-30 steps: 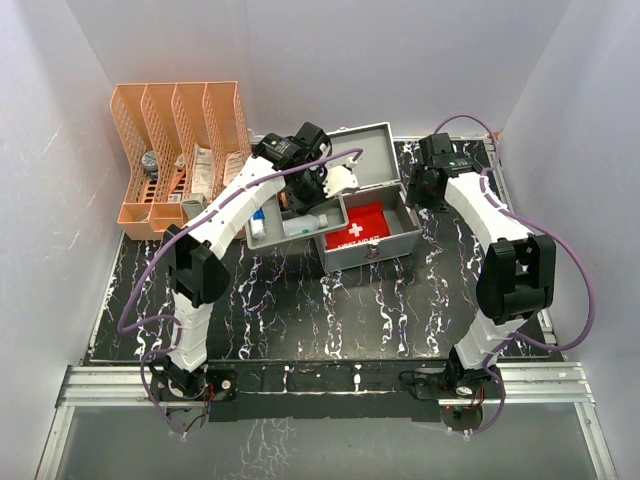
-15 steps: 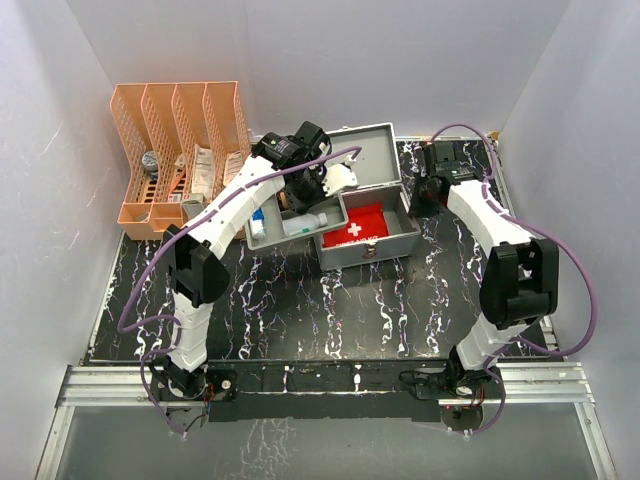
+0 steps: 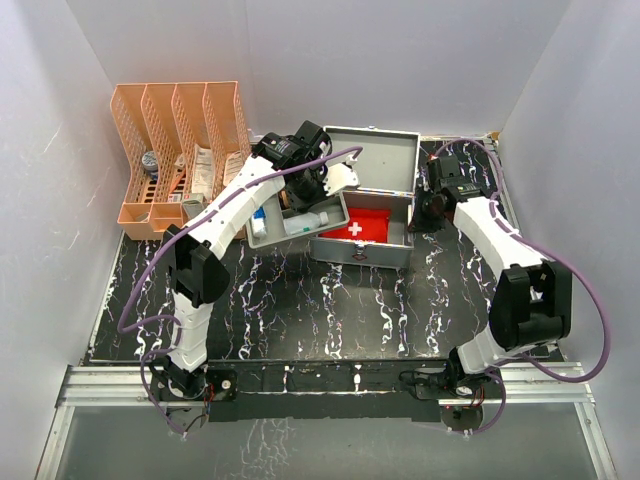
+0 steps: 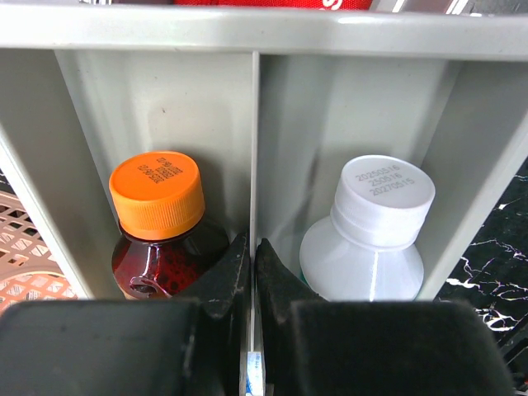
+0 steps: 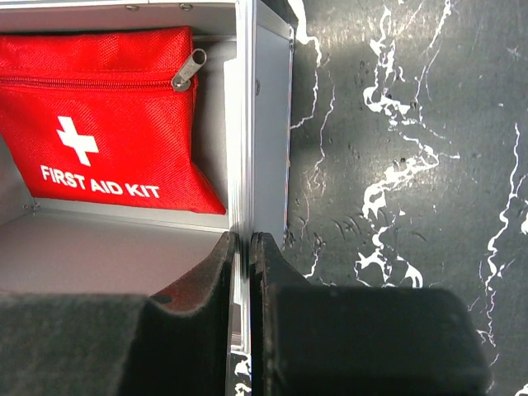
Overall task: Organize the medicine kit
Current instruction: Place the medicine box compartment inside the medicine box.
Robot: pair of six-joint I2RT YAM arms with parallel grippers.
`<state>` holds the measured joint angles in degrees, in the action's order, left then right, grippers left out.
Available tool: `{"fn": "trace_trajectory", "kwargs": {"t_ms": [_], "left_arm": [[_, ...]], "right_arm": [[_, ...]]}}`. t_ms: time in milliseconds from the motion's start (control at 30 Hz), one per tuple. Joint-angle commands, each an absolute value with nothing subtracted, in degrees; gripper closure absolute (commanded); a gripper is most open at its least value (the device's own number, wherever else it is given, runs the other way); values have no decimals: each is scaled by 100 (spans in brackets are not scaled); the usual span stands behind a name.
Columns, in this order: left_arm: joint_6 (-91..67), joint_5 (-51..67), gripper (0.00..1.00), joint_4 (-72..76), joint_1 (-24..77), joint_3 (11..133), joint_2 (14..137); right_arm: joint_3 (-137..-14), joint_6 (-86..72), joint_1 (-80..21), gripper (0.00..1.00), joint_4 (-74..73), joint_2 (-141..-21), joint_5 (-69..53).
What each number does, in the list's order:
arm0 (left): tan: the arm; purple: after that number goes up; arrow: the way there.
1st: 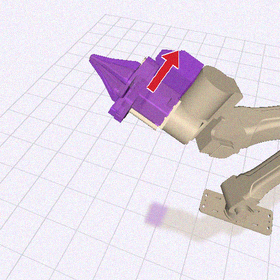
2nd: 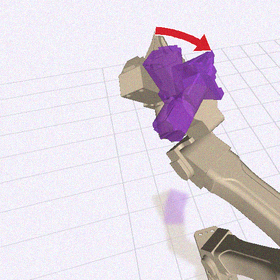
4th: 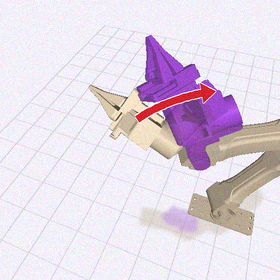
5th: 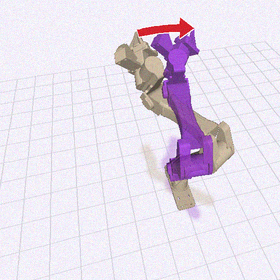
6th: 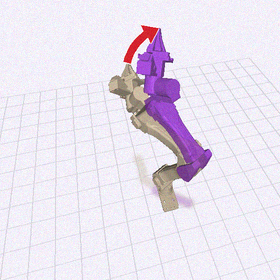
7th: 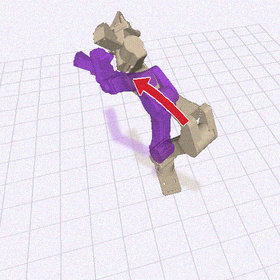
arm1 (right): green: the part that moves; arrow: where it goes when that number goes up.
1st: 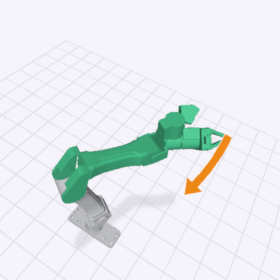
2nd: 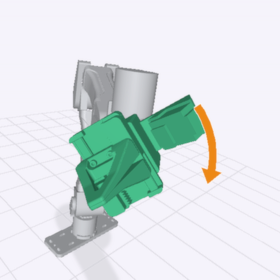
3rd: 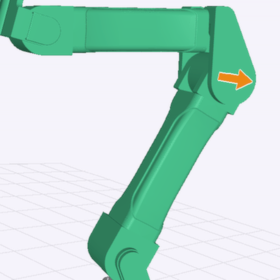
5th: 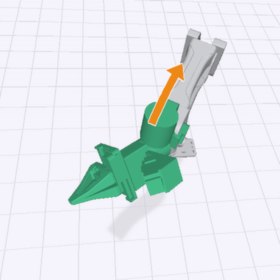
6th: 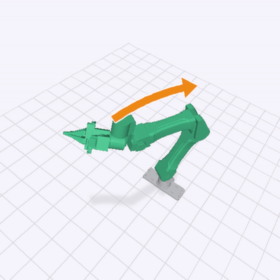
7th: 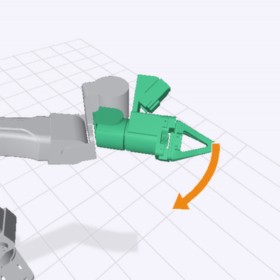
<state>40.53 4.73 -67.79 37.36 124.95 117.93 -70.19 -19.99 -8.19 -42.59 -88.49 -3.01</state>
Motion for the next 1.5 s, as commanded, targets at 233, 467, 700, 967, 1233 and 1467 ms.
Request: {"fn": "trace_trajectory", "kwargs": {"t_ms": [233,467,700,967,1233,1467], "left_arm": [[4194,573,100,-6772,3774,12760,11635],[4193,615,100,-6844,3771,12759,11621],[4200,589,100,-6818,3771,12621,11525],[4253,598,100,-6809,3774,12509,11435],[4283,811,100,-6945,3771,12595,11433],[4608,1156,100,-7106,3874,12518,11307]], "right_arm": [[-6506,-2105,-1039,100,-4777,-8388,-311],[-6589,-2353,-1704,100,-4805,-8429,-234],[-6536,-2547,-2152,100,-4810,-8478,-161],[-6302,-2597,-2405,100,-4937,-8245,-128],[-6501,-2738,-2407,69,-4796,-8182,33],[-7258,-2817,-2295,37,-4905,-7926,598]]}}
